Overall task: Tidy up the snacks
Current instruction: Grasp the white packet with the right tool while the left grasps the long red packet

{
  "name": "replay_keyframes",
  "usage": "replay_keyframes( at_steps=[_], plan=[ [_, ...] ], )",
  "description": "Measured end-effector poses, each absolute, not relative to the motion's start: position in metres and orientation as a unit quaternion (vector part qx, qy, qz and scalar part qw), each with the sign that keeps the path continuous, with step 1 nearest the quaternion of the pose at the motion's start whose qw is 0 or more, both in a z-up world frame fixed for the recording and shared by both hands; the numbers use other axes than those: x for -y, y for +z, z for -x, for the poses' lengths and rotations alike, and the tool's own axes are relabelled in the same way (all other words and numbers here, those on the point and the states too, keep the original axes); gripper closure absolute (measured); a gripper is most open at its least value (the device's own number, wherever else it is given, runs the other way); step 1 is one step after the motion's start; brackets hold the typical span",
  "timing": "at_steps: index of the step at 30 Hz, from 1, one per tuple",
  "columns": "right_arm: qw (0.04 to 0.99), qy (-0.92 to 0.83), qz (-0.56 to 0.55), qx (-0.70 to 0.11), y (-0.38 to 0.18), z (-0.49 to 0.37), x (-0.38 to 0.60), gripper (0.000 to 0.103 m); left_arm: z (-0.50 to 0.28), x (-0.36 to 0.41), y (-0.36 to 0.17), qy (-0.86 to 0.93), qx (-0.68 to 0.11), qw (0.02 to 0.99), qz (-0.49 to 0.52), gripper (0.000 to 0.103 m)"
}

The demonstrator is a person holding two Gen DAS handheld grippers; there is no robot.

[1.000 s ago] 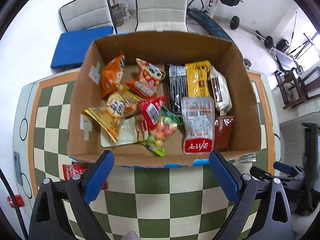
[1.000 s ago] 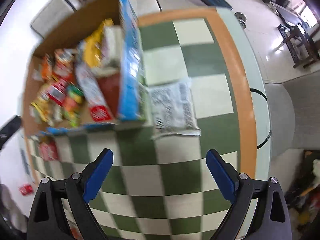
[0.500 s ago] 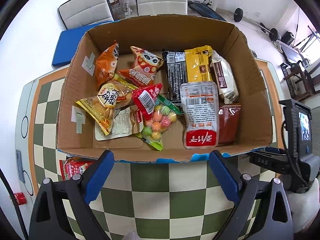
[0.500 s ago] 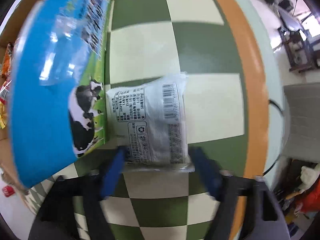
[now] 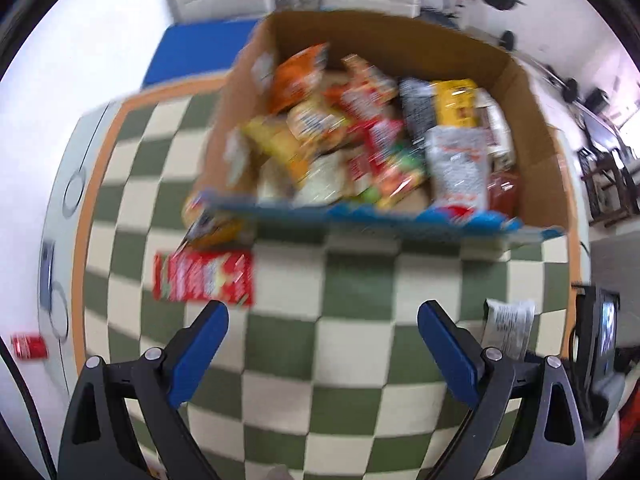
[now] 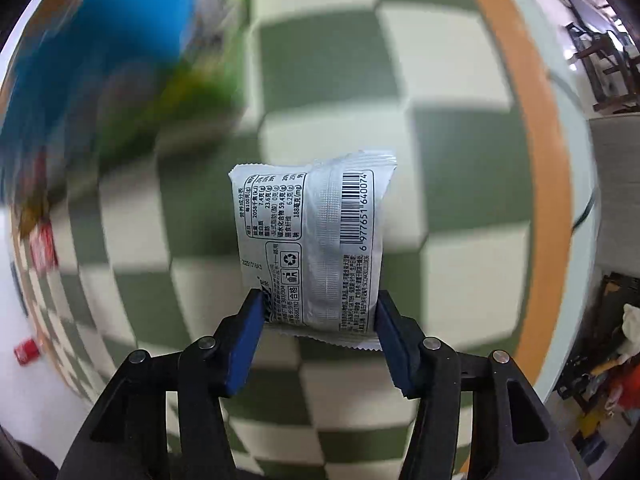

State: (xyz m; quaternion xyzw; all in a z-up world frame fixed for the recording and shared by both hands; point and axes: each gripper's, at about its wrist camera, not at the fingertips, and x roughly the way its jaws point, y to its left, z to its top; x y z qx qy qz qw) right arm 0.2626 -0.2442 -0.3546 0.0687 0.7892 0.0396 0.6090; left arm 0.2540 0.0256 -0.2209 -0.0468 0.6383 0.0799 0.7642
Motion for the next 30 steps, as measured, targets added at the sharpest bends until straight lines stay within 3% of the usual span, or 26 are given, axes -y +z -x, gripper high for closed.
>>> replay_keyframes(
  at_steps=[6, 10, 14, 25, 30],
  plan=[
    [0.592, 0.080, -0.062, -0.800, -0.348, -0.223, 0.185, 0.045, -0.226, -0.122, -0.265, 0.158, -0.687, 0.685, 0.183, 0.006],
    [0.599, 0.090, -0.049, -0.794, -0.345, -0.229, 0.143, 0.045, -0.217, -0.190, -0.299, 0.210, -0.679, 0.630, 0.312, 0.006],
    [0.613, 0.085, -0.024, -0.785, -0.337, -0.246, 0.109, 0.045, -0.226, -0.226, -0.326, 0.248, -0.672, 0.596, 0.363, 0.006],
    [0.623, 0.064, 0.013, -0.780, -0.329, -0.254, 0.076, 0.039, -0.253, -0.239, -0.381, 0.275, -0.678, 0.559, 0.390, 0.003],
    [0.623, 0.067, 0.026, -0.779, -0.327, -0.241, 0.056, 0.038, -0.254, -0.232, -0.377, 0.257, -0.700, 0.589, 0.313, 0.003]
  ],
)
